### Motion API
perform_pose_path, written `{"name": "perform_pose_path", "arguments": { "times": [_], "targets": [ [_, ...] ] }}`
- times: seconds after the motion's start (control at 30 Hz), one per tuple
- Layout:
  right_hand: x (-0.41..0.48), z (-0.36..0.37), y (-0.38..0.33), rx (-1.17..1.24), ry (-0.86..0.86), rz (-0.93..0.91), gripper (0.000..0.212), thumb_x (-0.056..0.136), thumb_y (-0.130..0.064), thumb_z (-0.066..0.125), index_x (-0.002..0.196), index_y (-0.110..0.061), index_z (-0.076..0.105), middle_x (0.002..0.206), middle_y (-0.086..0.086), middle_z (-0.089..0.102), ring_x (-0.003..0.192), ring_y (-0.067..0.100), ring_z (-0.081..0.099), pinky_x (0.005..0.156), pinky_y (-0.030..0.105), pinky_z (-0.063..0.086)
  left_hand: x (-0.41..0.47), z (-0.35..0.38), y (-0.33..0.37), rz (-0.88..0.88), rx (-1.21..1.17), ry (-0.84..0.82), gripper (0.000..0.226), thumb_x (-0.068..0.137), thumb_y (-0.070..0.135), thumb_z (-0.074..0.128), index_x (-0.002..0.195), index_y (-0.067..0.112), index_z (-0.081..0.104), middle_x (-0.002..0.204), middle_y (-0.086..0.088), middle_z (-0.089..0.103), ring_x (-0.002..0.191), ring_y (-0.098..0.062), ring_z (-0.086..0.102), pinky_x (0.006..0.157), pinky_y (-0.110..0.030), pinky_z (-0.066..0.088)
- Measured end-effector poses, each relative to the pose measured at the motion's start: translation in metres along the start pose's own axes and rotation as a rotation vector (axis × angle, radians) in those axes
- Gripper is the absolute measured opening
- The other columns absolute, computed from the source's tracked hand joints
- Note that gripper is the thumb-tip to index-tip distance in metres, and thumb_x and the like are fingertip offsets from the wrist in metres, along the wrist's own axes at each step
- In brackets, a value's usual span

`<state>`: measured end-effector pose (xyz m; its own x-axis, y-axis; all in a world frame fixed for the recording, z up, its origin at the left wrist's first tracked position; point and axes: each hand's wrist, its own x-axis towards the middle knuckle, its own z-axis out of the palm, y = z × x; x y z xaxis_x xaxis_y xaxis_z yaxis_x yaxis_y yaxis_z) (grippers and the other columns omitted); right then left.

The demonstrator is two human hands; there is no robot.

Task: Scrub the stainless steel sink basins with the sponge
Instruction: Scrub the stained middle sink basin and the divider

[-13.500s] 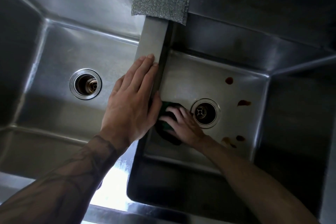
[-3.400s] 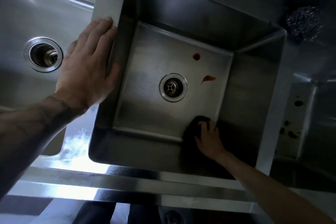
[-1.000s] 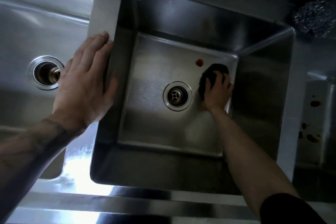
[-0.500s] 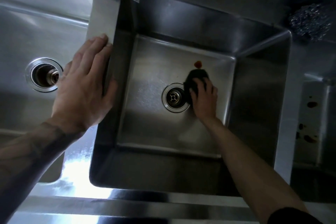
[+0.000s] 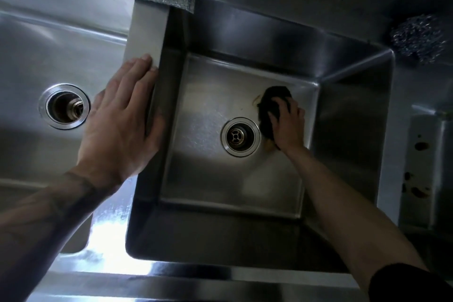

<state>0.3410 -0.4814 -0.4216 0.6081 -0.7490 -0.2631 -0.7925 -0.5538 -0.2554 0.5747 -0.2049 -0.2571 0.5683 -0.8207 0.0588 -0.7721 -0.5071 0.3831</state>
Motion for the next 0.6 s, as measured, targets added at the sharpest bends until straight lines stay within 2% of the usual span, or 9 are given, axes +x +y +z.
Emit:
{"name": "perform_pose_path", "arguments": {
  "times": [0.13,0.2,0.3,0.33,0.4,0.5,0.53,0.57,0.6],
  "targets": [
    [0.038,0.000,-0.022,0.147,0.130,0.426,0.049,0.105,-0.032,0.048,0.153,-0.025,0.042,0.164,0.010,0.029,0.141,0.042,0.033,0.115,0.045,0.032,0.000,0.000,0.001,0.003,0.011,0.016,0.059,0.100,0.027,0.048,0.151,-0.002,0.049,0.165,-0.018,0.041,0.154,-0.039,0.038,0.122,-0.059,0.037],
    [0.033,0.008,-0.047,0.116,0.126,0.318,0.049,0.105,-0.037,0.047,0.153,-0.027,0.043,0.163,0.009,0.031,0.139,0.041,0.035,0.113,0.045,0.033,-0.001,0.000,0.001,0.007,0.006,0.007,0.060,0.099,0.026,0.049,0.152,-0.002,0.048,0.165,-0.018,0.041,0.154,-0.039,0.038,0.122,-0.058,0.036],
    [0.000,0.016,-0.050,0.043,-0.035,-0.138,0.044,0.103,-0.032,0.052,0.147,-0.028,0.049,0.160,0.008,0.035,0.138,0.038,0.034,0.110,0.045,0.034,-0.001,-0.002,0.003,0.007,0.008,0.005,0.060,0.099,0.027,0.047,0.152,-0.003,0.048,0.165,-0.018,0.041,0.154,-0.039,0.038,0.123,-0.057,0.036],
    [-0.005,0.015,-0.042,0.033,-0.070,-0.209,0.043,0.103,-0.030,0.054,0.146,-0.028,0.051,0.159,0.007,0.036,0.136,0.038,0.034,0.108,0.044,0.035,-0.001,-0.002,0.004,0.010,0.009,0.005,0.061,0.099,0.027,0.047,0.152,-0.003,0.048,0.165,-0.018,0.041,0.154,-0.039,0.038,0.123,-0.057,0.036],
    [0.001,0.012,-0.029,0.021,-0.038,-0.148,0.044,0.102,-0.027,0.055,0.146,-0.026,0.051,0.159,0.008,0.037,0.133,0.039,0.037,0.108,0.043,0.036,0.000,-0.003,0.004,0.009,0.006,0.003,0.061,0.099,0.027,0.046,0.152,-0.003,0.049,0.165,-0.019,0.042,0.153,-0.039,0.038,0.122,-0.058,0.037],
    [0.023,0.011,-0.043,0.100,0.097,0.248,0.046,0.105,-0.032,0.049,0.150,-0.025,0.048,0.161,0.010,0.034,0.134,0.040,0.038,0.109,0.041,0.035,0.000,-0.001,0.003,0.011,0.010,0.010,0.059,0.101,0.027,0.046,0.151,-0.002,0.049,0.164,-0.019,0.042,0.153,-0.040,0.039,0.122,-0.058,0.037],
    [0.025,0.013,-0.057,0.121,0.118,0.314,0.046,0.105,-0.035,0.048,0.150,-0.026,0.047,0.162,0.010,0.034,0.135,0.040,0.038,0.109,0.041,0.035,0.000,-0.001,0.002,0.012,0.010,0.011,0.058,0.101,0.027,0.046,0.151,-0.002,0.049,0.164,-0.019,0.042,0.153,-0.040,0.039,0.121,-0.059,0.037],
    [0.022,0.015,-0.073,0.110,0.119,0.282,0.047,0.105,-0.038,0.048,0.150,-0.026,0.048,0.161,0.010,0.035,0.135,0.040,0.038,0.109,0.041,0.035,0.000,0.000,0.002,0.013,0.008,0.010,0.058,0.101,0.028,0.047,0.151,-0.002,0.049,0.164,-0.019,0.042,0.153,-0.040,0.039,0.121,-0.059,0.037],
    [0.015,0.019,-0.088,0.076,0.095,0.155,0.047,0.104,-0.039,0.049,0.149,-0.027,0.050,0.160,0.010,0.037,0.136,0.040,0.038,0.109,0.041,0.035,0.000,-0.001,0.002,0.012,0.006,0.010,0.059,0.101,0.028,0.047,0.151,-0.002,0.048,0.164,-0.019,0.042,0.153,-0.040,0.039,0.121,-0.059,0.037]
  ]
}}
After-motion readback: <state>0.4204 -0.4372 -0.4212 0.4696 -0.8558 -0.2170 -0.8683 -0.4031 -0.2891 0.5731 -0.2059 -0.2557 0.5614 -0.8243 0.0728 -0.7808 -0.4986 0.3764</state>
